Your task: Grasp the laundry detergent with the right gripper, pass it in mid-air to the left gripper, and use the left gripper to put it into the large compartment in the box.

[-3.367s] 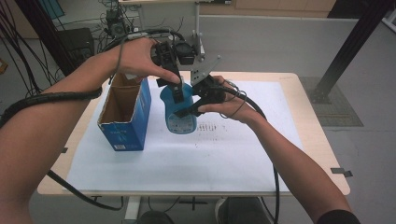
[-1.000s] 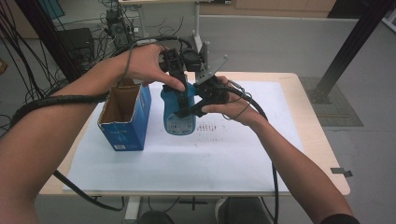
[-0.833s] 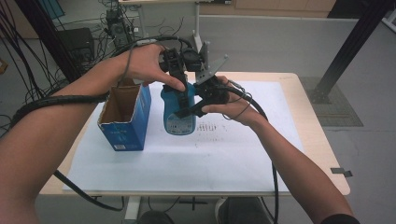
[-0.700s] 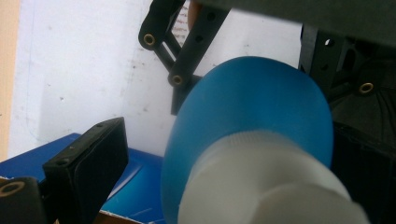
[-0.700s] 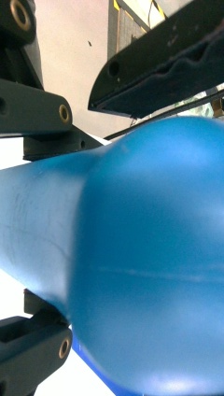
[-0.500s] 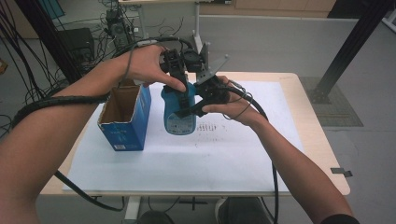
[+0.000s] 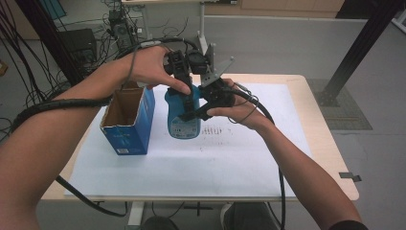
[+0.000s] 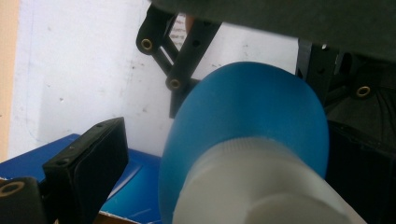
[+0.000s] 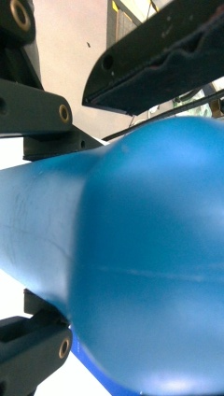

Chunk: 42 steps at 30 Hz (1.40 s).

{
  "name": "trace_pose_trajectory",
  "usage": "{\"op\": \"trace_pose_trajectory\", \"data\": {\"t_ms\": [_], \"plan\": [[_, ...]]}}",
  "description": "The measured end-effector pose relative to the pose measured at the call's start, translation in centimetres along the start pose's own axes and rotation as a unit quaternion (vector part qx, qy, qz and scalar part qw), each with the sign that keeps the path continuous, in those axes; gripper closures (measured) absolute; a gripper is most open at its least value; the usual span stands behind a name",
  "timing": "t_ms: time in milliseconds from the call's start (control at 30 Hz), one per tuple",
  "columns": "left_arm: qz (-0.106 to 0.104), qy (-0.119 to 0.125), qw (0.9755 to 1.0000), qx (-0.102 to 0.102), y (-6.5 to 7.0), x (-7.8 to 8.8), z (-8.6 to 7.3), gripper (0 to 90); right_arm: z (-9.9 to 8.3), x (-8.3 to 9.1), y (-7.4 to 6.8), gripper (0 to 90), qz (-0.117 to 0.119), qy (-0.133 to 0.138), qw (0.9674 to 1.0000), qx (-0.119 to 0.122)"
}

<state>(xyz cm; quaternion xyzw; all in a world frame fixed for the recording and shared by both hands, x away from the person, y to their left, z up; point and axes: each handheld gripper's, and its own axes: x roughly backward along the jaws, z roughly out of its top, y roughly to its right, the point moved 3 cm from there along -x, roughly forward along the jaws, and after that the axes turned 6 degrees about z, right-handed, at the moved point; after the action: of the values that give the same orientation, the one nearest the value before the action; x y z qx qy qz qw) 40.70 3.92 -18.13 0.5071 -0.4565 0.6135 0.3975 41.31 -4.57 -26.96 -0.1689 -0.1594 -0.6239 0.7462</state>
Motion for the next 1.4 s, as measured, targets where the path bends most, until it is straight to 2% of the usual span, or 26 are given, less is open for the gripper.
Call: {"op": "trace_pose_trajectory", "data": {"t_ms": [267, 300, 833, 867, 900, 933, 967, 1033, 1167, 1200, 1300, 1333, 1367, 1400], "plan": [[0.001, 0.001, 1.0000, 0.000, 0.00, 0.13, 0.00, 4.8, -0.04, 0.07, 0.06, 43.7, -0.002, 0.000, 1.0000, 0.000], [0.000, 0.002, 1.0000, 0.001, 0.00, 0.11, -0.02, 4.8, -0.09, 0.21, -0.13, 43.7, -0.004, -0.007, 0.9999, -0.014], [0.001, 0.001, 1.0000, 0.001, -0.01, 0.11, -0.21, 4.8, -0.08, 0.12, -0.09, 43.7, -0.002, -0.004, 0.9999, -0.009], [0.000, 0.000, 1.0000, 0.001, -0.01, 0.14, -0.23, 4.8, -0.14, 0.22, -0.31, 43.7, -0.003, -0.013, 0.9996, -0.026], [0.000, 0.000, 1.0000, 0.001, -0.01, 0.14, -0.23, 4.8, -0.04, 0.10, -0.02, 43.6, -0.002, -0.002, 1.0000, -0.005], [0.001, 0.001, 1.0000, 0.001, -0.04, 0.18, -0.27, 4.8, -0.10, 0.19, -0.26, 43.7, -0.003, -0.010, 0.9997, -0.024], [0.001, 0.003, 1.0000, 0.001, -0.06, 0.19, -0.28, 4.8, -0.09, 0.18, -0.27, 43.7, -0.002, -0.010, 0.9997, -0.024], [0.001, 0.002, 1.0000, 0.001, -0.06, 0.20, -0.30, 4.8, 0.00, 0.06, -0.04, 43.7, -0.002, -0.002, 1.0000, -0.007], [0.001, 0.002, 1.0000, 0.001, -0.06, 0.16, -0.30, 4.8, 0.01, 0.06, -0.04, 43.7, -0.002, -0.003, 1.0000, -0.006], [0.000, 0.001, 1.0000, 0.000, -0.04, 0.13, -0.31, 4.8, -0.07, 0.17, -0.27, 43.6, -0.003, -0.011, 0.9996, -0.025], [0.001, 0.000, 1.0000, 0.000, 0.00, 0.06, -0.32, 4.9, -0.08, 0.19, -0.29, 43.7, -0.004, -0.013, 0.9996, -0.025], [0.001, -0.001, 1.0000, 0.000, 0.02, 0.06, -0.33, 5.0, 0.00, 0.06, -0.03, 43.6, -0.003, -0.003, 1.0000, -0.003], [0.001, -0.002, 1.0000, 0.000, 0.01, 0.08, -0.34, 5.0, -0.08, 0.18, -0.29, 43.6, -0.003, -0.013, 0.9996, -0.023], [0.001, -0.002, 1.0000, 0.000, 0.01, 0.08, -0.34, 5.0, -0.09, 0.19, -0.31, 43.6, -0.003, -0.013, 0.9996, -0.024]]}}
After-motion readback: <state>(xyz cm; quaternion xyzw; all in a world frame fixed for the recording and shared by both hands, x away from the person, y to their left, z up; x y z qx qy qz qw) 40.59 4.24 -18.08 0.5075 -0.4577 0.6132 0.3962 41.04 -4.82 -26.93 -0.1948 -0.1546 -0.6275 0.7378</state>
